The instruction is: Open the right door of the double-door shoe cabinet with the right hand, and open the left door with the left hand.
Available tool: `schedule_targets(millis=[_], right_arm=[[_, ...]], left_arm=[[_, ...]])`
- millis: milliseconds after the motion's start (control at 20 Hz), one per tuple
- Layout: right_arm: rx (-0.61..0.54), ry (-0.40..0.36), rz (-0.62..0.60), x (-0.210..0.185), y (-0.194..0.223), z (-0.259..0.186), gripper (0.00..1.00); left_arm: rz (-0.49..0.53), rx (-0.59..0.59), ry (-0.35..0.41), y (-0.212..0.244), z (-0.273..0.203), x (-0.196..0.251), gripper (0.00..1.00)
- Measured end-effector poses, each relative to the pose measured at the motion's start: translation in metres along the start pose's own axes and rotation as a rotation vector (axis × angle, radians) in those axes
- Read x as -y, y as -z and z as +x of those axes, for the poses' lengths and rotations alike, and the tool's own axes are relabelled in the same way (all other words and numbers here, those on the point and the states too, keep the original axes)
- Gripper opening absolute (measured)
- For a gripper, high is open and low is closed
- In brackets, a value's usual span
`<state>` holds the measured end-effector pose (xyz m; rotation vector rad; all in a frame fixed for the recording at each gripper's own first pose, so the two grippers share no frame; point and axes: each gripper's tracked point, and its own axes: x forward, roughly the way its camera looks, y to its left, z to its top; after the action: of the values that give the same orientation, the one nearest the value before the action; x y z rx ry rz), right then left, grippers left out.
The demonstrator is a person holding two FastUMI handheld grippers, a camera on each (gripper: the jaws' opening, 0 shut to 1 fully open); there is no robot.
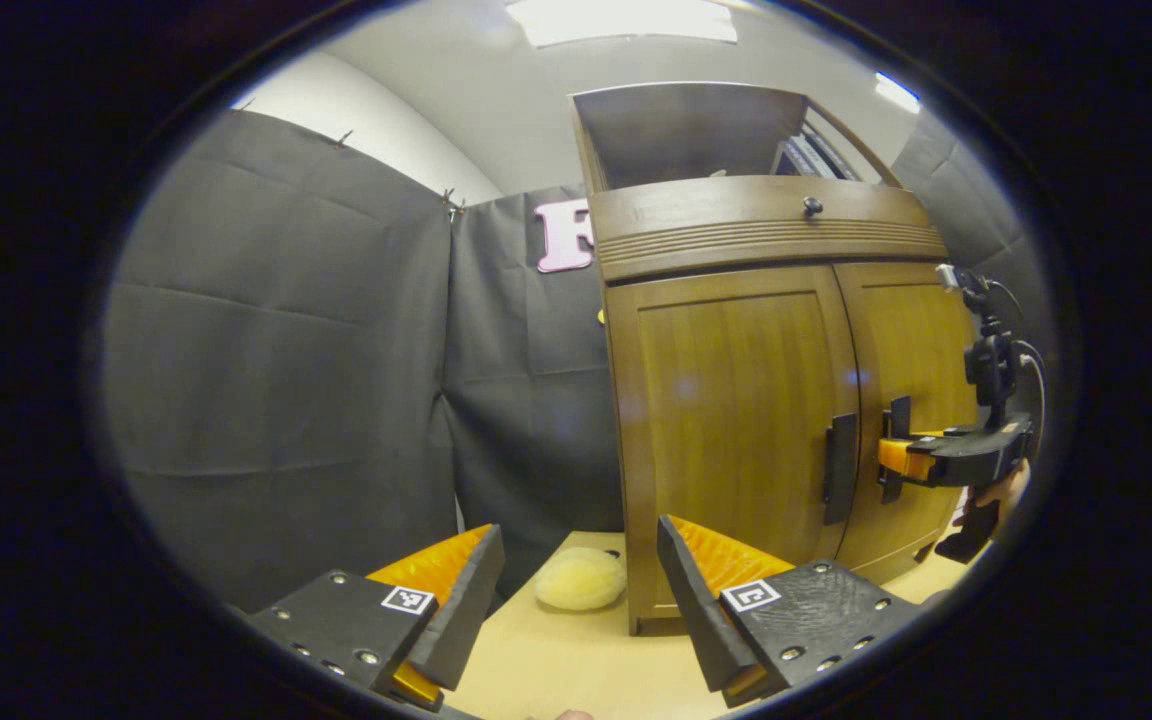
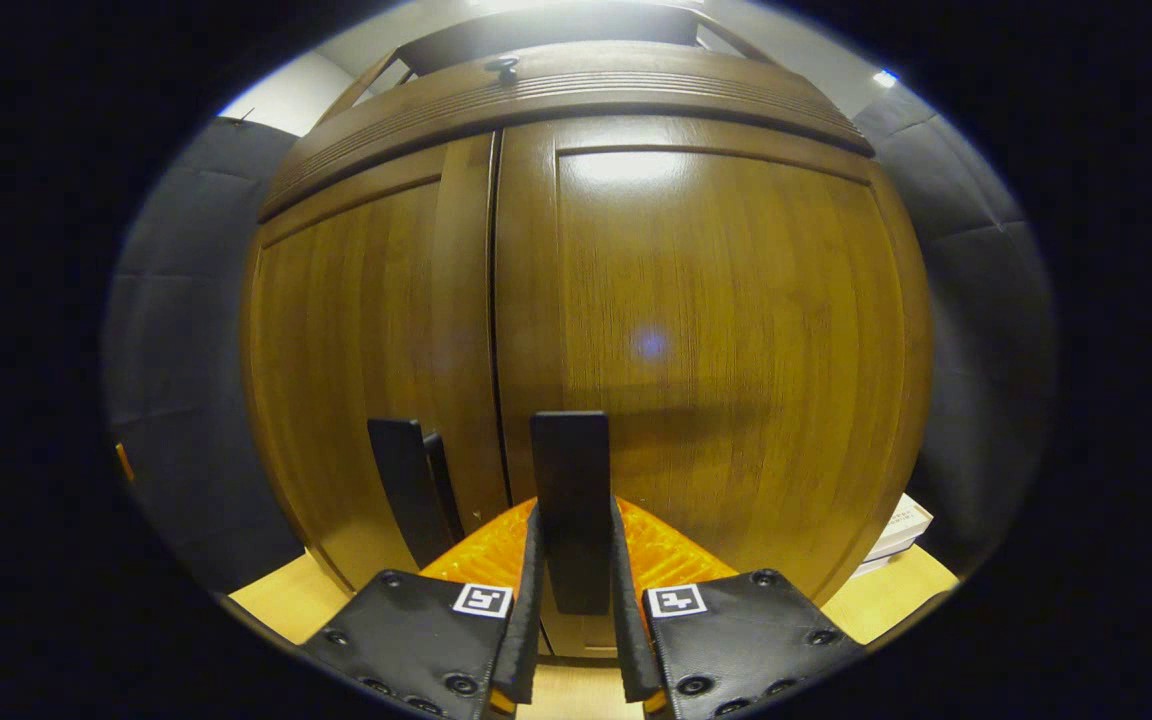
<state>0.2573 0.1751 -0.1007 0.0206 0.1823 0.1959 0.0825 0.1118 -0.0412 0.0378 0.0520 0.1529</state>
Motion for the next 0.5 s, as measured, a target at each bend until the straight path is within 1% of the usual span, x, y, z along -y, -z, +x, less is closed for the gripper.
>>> schedule_targets(millis=[50, 100, 150, 200, 250, 300, 350, 400, 450, 500], right_arm=[[0.001, -0.005, -0.012, 0.000, 0.001, 0.000, 0.34], [-0.009, -0.017, -0.019, 0.000, 0.000, -0.001, 0.27], [-0.011, -0.027, -0.011, 0.001, -0.003, -0.003, 0.24], [-0.023, -0.038, -0.012, -0.002, 0.001, -0.003, 0.14], [-0.025, -0.042, -0.018, -0.001, -0.001, -0.006, 0.16], [-0.031, -0.046, -0.016, -0.001, 0.000, -0.006, 0.13], [-0.027, -0.052, -0.013, -0.002, -0.003, -0.010, 0.14], [-0.031, -0.061, -0.012, -0.002, -0.005, -0.013, 0.17], [-0.027, -0.071, -0.010, -0.003, -0.007, -0.018, 0.14], [-0.030, -0.083, -0.008, -0.002, -0.007, -0.024, 0.17]], left_arm=[[-0.003, 0.000, 0.001, 0.001, 0.002, -0.001, 0.90], [-0.006, -0.001, 0.003, 0.003, 0.003, -0.002, 0.90], [-0.009, -0.003, 0.006, 0.004, 0.004, -0.002, 0.90], [-0.013, -0.004, 0.010, 0.005, 0.004, -0.001, 0.90], [-0.016, -0.002, 0.014, 0.004, 0.003, -0.002, 0.90], [-0.018, 0.001, 0.018, 0.001, 0.002, -0.003, 0.90], [-0.017, 0.005, 0.025, -0.002, 0.001, -0.004, 0.90], [-0.015, 0.013, 0.029, -0.007, 0.000, -0.005, 0.90], [-0.013, 0.020, 0.035, -0.010, -0.001, -0.004, 0.90], [-0.012, 0.025, 0.043, -0.013, -0.002, -0.004, 0.90]])
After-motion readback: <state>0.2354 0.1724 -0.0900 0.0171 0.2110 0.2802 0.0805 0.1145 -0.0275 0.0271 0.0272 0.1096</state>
